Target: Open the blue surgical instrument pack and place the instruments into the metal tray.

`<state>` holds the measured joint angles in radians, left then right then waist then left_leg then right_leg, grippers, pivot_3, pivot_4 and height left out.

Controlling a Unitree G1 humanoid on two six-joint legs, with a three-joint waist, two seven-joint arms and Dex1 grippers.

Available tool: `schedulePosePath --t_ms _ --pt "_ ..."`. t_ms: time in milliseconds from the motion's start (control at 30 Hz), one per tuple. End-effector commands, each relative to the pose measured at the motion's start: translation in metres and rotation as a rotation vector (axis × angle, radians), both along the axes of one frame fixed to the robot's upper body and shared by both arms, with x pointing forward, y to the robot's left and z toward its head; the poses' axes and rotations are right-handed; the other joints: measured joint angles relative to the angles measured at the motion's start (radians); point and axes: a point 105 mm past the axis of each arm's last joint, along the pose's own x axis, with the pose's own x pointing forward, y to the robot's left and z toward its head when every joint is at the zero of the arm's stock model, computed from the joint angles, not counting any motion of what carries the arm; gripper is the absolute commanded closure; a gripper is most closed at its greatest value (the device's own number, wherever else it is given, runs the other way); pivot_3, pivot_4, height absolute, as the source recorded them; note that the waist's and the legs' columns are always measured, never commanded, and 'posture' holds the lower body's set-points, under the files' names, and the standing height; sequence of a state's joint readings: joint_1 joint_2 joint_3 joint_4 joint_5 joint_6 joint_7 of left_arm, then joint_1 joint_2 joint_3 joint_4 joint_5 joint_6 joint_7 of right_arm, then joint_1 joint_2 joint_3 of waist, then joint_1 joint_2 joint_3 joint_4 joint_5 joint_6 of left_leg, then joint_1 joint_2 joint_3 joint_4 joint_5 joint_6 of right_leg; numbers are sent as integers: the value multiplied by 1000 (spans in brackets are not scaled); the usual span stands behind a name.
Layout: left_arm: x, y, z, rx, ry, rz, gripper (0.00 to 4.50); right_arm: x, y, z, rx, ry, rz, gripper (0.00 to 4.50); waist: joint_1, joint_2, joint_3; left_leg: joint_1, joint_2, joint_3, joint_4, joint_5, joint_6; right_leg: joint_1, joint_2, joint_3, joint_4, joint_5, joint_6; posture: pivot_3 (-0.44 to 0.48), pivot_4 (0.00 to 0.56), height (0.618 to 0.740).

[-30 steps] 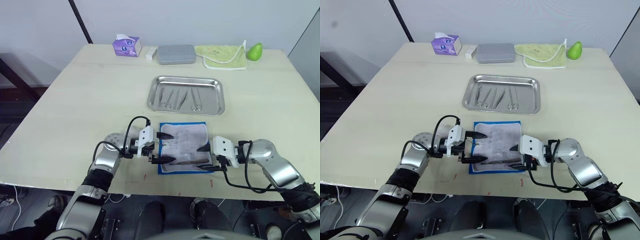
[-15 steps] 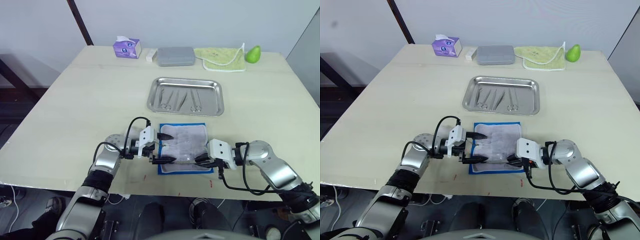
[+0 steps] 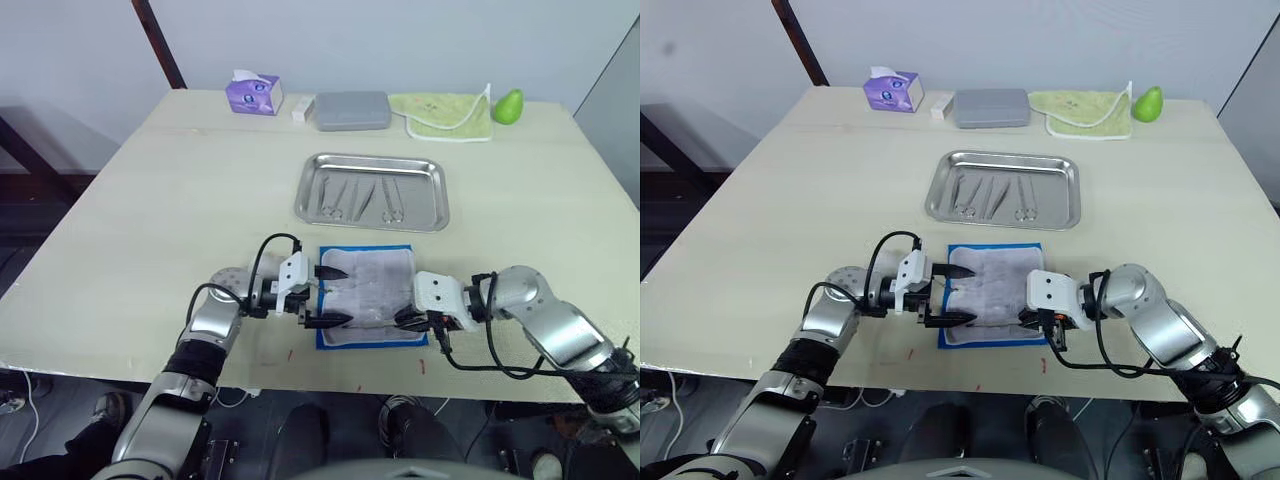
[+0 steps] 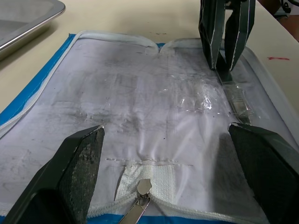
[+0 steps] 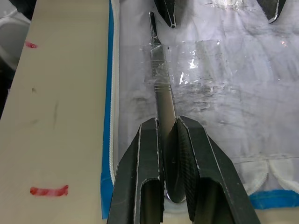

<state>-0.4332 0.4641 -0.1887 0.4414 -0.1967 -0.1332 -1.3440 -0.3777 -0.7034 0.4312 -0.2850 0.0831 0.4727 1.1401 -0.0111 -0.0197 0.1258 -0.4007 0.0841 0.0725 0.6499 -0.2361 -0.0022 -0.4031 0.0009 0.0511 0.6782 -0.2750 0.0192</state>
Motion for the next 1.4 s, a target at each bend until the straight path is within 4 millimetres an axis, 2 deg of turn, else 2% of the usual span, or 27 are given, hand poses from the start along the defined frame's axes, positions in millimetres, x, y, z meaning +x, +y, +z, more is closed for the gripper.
schedulePosePath --t_ms 33,333,667,900,1200,1400 --pt "-5 0 -14 33 52 4 0 0 13 25 -26 -72 50 4335 -1 1 1 0 0 0 0 0 0 0 0 0 0 0 0 0 150 740" --pt "-5 1 -16 44 55 6 0 2 19 44 -67 -106 62 4335 -1 1 3 0 0 0 0 0 0 -1 0 0 0 -1 -1 0 150 740" --pt "-6 3 -19 56 53 2 0 1 17 50 -103 -134 77 4335 -1 1 4 -1 0 0 0 0 0 -1 -1 0 0 -1 -1 0 150 740" --pt "-6 2 -20 56 53 1 0 4 4 51 -132 -150 60 4335 -1 1 5 -1 0 1 0 0 0 -2 -1 0 0 -1 -1 0 150 740" --pt "-5 1 -19 53 52 -1 0 6 -34 54 -192 -145 15 4335 0 1 6 -1 0 1 0 0 0 -2 -1 1 0 -1 -1 0 150 740" --pt "-4 0 -18 50 51 -2 0 6 -60 68 -181 -122 -43 4335 1 1 7 -2 0 1 0 0 0 -2 -2 1 0 -2 1 0 150 740"
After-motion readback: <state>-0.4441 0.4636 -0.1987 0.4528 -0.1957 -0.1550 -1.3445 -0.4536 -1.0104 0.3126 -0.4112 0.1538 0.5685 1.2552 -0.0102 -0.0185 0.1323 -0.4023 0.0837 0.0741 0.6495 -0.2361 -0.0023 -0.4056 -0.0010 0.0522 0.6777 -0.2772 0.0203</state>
